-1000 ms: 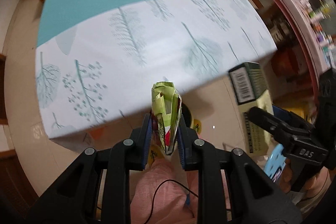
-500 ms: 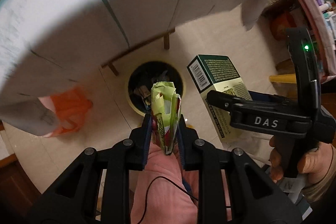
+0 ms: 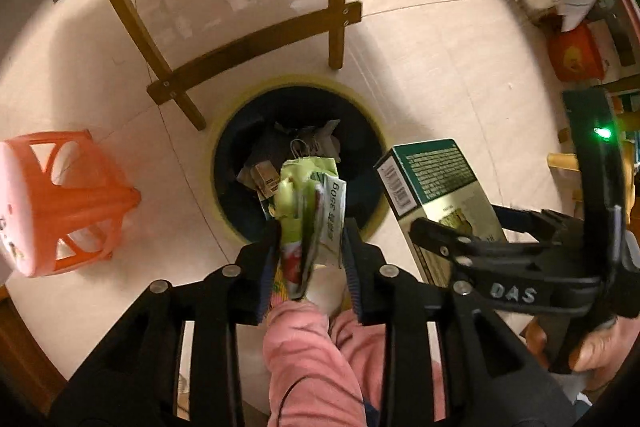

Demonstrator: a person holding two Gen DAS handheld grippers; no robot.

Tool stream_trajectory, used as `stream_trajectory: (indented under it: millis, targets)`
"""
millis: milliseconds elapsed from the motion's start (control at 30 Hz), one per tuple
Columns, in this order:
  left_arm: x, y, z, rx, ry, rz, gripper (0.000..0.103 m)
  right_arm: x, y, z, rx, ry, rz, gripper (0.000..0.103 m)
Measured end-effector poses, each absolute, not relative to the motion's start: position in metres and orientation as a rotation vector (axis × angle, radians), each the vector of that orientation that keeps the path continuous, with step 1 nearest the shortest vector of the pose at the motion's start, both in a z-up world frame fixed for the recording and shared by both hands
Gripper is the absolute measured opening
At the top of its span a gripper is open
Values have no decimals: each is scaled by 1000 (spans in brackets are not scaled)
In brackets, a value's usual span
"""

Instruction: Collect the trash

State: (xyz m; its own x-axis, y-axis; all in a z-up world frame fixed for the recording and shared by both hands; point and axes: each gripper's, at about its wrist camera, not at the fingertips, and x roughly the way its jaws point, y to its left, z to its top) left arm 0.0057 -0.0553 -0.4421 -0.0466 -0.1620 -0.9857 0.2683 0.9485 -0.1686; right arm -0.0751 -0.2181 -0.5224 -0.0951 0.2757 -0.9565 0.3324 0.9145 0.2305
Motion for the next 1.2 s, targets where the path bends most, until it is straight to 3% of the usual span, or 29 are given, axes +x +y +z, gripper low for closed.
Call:
stream_trajectory:
  millis: [167,267,333,633,1200]
  targets:
    - [16,-51,-485,87,1612,-321,41,-79,-214,-546,482,1689,-55,97]
    - [18,-43,-493,97,1599,-292,60,-78,-216,-552,501,1704,-63,97]
    - [21,-36,-495,90,1590,-287,82,-71,-220,-555,510,1706,-65,97]
    - [12,-9,-469,115,1547,-249,83,-36,-209,-568,532,1714,-37,98]
    - [2,8,-398,191,1418,-216,83,4,-180,-527,596,1590,20,102]
